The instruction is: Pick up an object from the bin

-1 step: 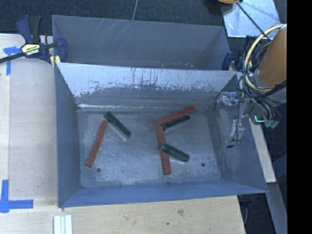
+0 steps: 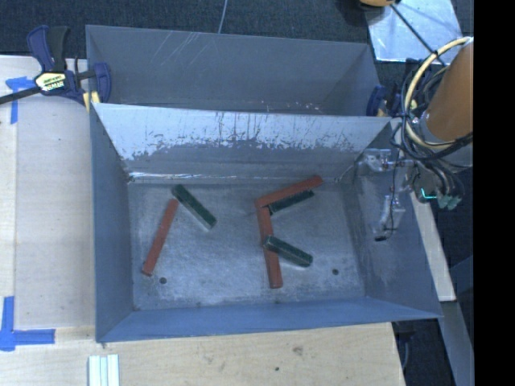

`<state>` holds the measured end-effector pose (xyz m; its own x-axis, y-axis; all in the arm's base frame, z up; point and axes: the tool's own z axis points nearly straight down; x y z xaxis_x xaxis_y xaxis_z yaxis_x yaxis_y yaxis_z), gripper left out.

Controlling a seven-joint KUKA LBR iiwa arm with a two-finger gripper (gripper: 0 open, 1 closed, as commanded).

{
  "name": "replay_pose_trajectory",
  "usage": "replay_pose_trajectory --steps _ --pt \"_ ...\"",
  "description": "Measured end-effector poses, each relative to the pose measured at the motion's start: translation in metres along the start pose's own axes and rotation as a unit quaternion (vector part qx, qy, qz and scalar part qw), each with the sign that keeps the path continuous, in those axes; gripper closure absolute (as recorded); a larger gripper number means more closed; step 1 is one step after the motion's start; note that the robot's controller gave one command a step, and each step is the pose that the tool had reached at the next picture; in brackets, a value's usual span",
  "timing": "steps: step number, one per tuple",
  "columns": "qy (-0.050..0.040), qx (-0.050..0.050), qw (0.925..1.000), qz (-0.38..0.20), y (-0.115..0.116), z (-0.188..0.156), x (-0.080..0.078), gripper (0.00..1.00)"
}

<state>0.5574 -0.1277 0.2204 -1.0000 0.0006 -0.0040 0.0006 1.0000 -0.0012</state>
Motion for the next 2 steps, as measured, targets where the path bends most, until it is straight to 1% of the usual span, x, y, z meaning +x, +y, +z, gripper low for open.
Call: replay_pose_trajectory --steps 1,2 --pt "-0.0023 0.0 1.0 -0.005 0.01 0.055 0.028 0.0" --pt "0.0025 0.0 0.9989 0.047 0.053 0.078 0.026 0.0"
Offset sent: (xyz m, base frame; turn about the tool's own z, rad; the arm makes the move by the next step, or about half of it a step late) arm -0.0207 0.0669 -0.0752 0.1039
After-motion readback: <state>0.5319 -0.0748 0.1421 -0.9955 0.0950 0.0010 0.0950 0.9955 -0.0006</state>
